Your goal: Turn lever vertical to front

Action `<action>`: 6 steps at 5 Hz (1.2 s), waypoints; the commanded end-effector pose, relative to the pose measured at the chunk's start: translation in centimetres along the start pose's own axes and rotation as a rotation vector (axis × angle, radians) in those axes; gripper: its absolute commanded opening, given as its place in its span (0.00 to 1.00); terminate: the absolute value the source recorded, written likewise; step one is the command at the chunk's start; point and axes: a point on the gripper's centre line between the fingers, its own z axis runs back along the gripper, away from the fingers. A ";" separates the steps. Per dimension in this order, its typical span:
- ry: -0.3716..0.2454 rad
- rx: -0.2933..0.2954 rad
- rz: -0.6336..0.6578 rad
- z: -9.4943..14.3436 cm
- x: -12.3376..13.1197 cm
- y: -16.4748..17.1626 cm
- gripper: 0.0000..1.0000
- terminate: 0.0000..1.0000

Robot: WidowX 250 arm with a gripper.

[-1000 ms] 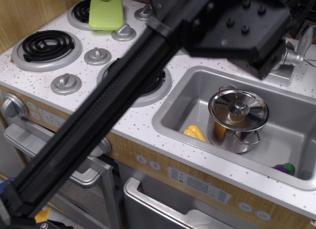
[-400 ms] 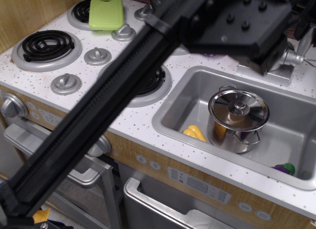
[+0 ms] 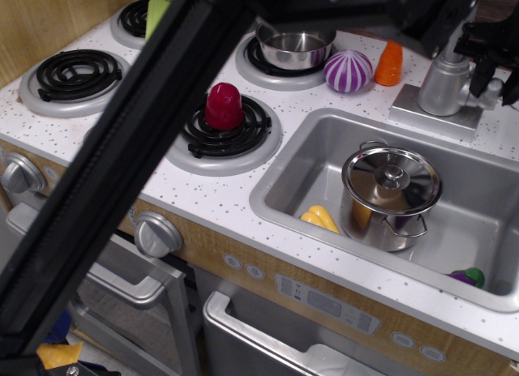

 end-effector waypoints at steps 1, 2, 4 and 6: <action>-0.053 -0.066 0.055 3.9 0.1 0.5 0.00 0.00; -0.031 -0.083 0.061 3.0 -0.2 0.3 0.00 0.00; -0.024 -0.101 0.068 0.8 -0.7 -0.1 0.00 0.00; -0.040 -0.092 0.059 0.1 -0.8 0.1 0.00 1.00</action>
